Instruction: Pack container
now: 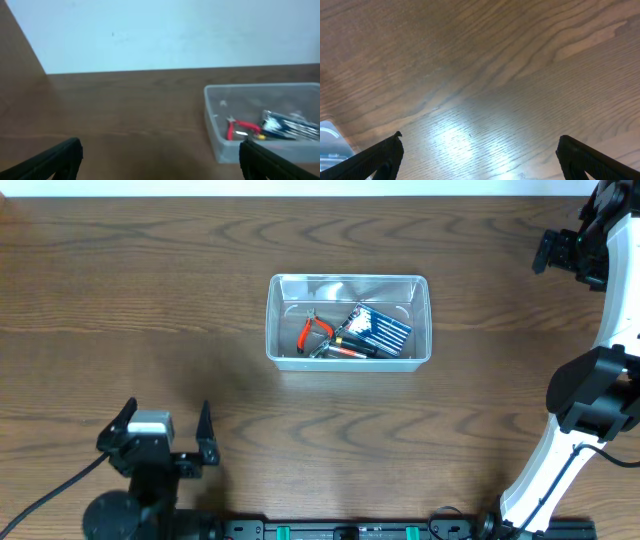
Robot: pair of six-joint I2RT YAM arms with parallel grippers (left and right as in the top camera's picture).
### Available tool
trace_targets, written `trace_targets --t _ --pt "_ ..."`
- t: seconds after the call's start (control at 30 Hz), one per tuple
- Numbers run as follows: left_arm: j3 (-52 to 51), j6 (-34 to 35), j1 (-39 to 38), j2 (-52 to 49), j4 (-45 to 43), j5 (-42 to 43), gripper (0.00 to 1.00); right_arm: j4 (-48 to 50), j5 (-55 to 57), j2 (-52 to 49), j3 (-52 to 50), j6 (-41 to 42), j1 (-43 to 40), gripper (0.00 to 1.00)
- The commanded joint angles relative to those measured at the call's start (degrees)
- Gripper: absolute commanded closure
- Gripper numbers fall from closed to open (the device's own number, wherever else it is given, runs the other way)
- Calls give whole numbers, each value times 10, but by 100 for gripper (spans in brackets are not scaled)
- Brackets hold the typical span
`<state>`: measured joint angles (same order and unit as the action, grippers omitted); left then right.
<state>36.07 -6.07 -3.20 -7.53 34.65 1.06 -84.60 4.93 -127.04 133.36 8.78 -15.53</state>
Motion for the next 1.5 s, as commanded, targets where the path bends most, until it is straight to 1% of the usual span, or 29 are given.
trace_targets --t 0.0,0.1,0.2,0.3,0.43,0.5,0.73,0.97,1.13,1.23,1.47 --pt "-44 -8 23 20 -36 -2 2 0 5 3 0 6 -2 1" --pt "-78 -15 42 42 -54 3 2 0 5 3 0 6 -2 1" --pt "-115 -49 59 76 -64 37 2 0 4 3 0 6 -2 1" --pt "-140 -58 70 74 -71 63 2 0 5 3 0 6 -2 1" --pt "-157 -60 71 74 -72 62 2 0 5 3 0 6 -2 1" --pt "-165 -73 71 74 -72 62 2 0 4 3 0 6 -2 1" --pt "-205 -61 70 74 -96 63 2 0 5 3 0 6 -2 1" --pt "-254 -60 70 74 -157 64 2 0 5 3 0 6 -2 1" --pt "-301 -31 70 74 -208 65 2 0 4 3 0 6 -2 1" --pt "-313 -22 70 74 -211 64 2 0 5 3 0 6 -2 1" --pt "-318 -29 70 74 -211 55 2 0 4 3 0 6 -2 1"
